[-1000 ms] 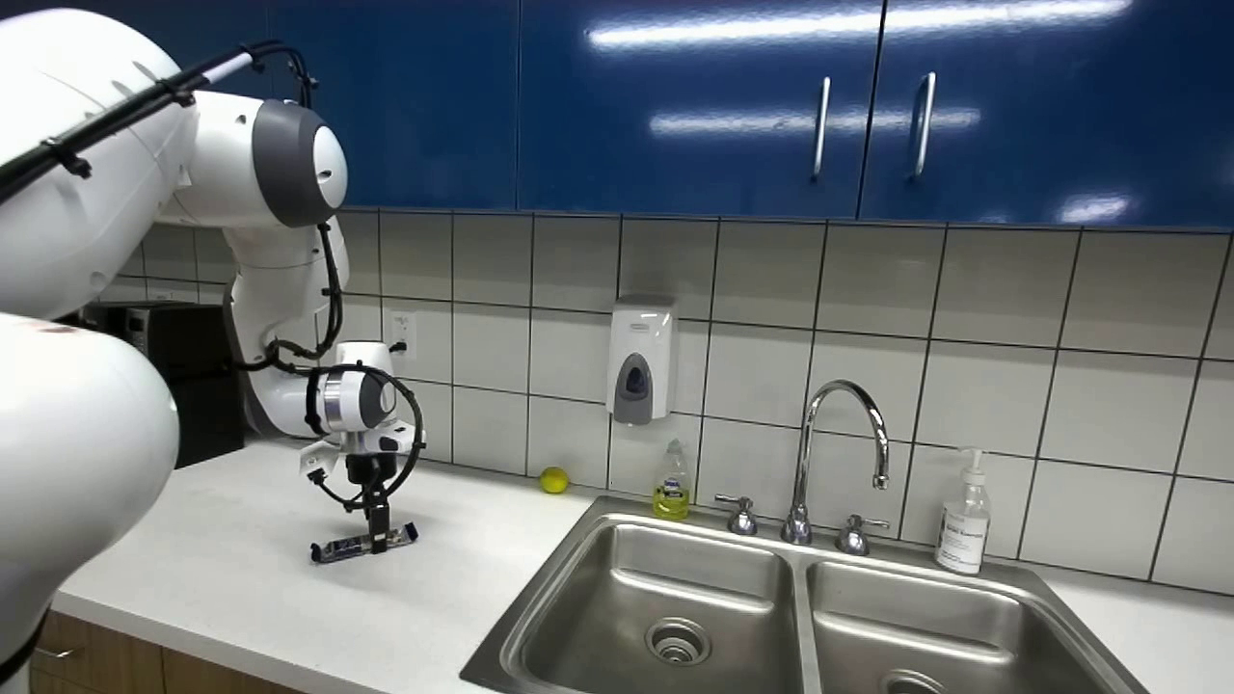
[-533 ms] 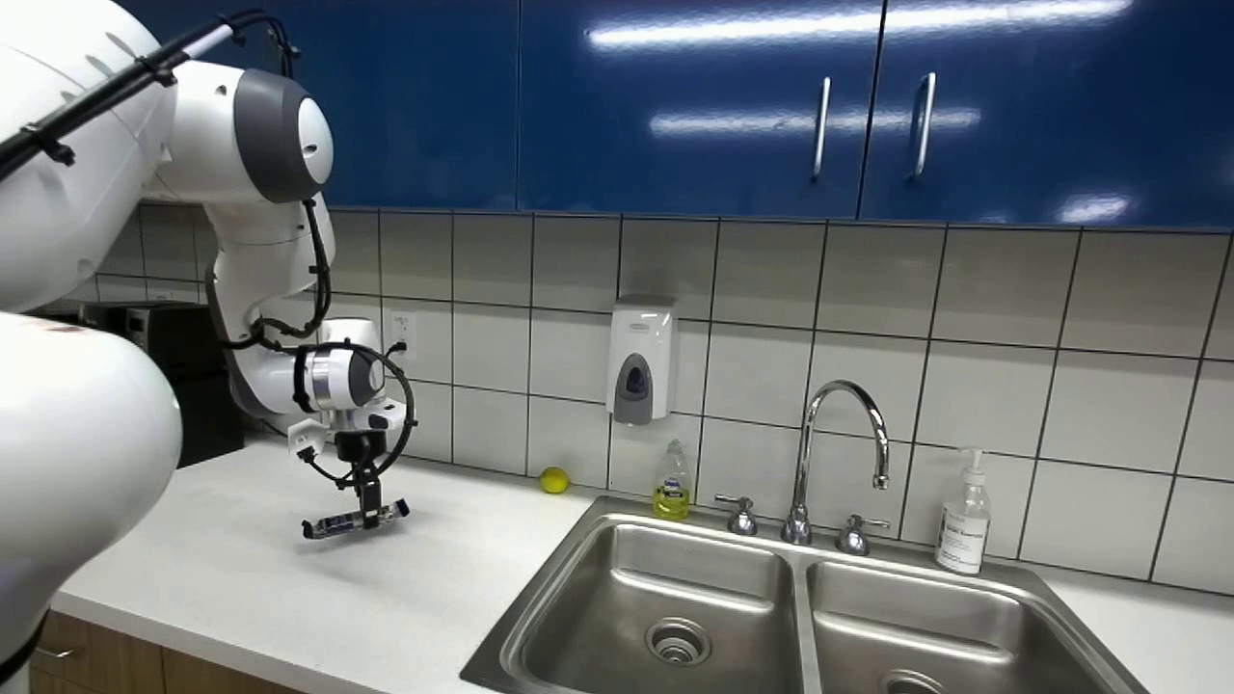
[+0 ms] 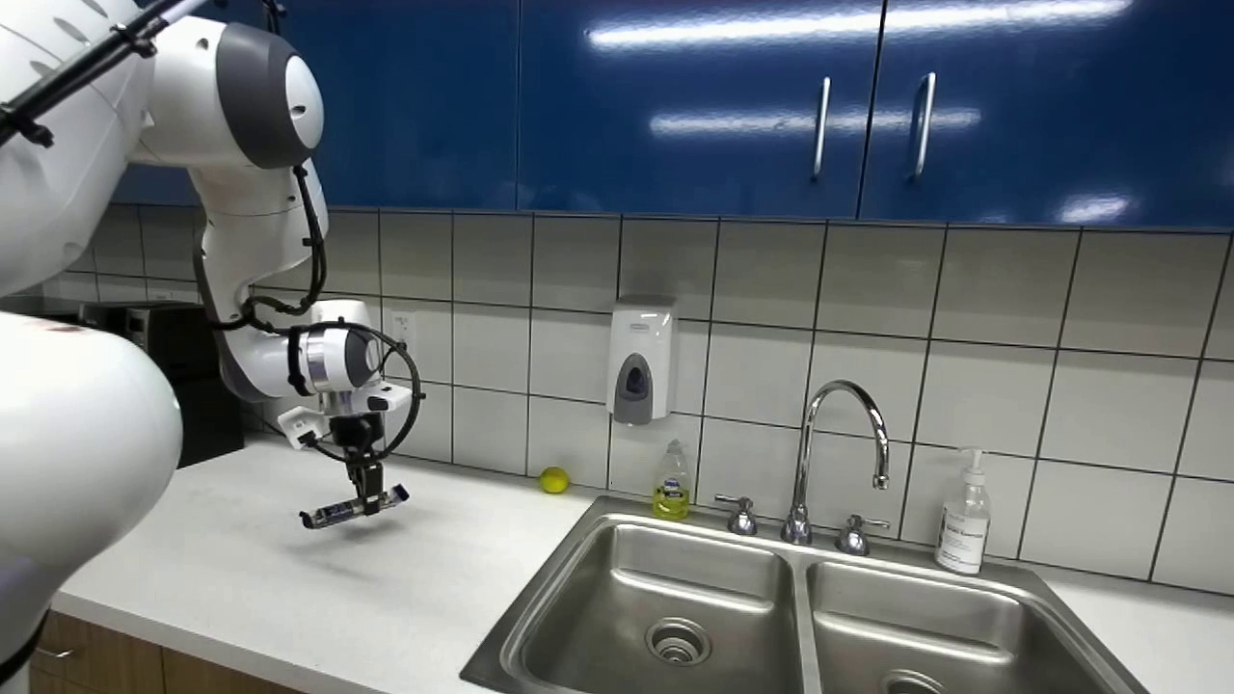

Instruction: Move the chocolate bar to the left sink

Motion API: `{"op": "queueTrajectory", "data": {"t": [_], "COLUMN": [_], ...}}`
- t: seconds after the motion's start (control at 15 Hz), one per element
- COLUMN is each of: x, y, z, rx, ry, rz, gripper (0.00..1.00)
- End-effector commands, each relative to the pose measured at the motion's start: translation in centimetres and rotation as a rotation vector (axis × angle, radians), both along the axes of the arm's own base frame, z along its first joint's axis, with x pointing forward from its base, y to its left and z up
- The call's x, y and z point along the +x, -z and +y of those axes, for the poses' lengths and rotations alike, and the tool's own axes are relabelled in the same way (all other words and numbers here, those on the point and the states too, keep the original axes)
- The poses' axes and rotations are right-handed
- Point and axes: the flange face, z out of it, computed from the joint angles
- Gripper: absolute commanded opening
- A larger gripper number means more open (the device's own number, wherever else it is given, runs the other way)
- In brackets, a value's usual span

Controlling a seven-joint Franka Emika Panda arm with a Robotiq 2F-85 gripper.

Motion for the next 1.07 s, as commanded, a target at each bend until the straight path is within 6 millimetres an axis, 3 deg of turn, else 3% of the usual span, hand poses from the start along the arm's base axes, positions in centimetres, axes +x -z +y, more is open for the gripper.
{"op": "queueTrajectory", "data": {"t": [0.0, 0.47, 0.8, 1.0], "x": [-1.7, -3.6, -4.1, -4.3], "y": [-2.1, -3.5, -4.6, -5.1], "z": [-1.5, -4.3, -6.7, -9.1], "rx": [-0.027, -0.066, -0.070, -0.066], "ry": [-0.165, -0.431, -0.450, -0.403], "rz": [0.044, 0.121, 0.117, 0.112], "gripper": [0.12, 0.12, 0.12, 0.12]}}
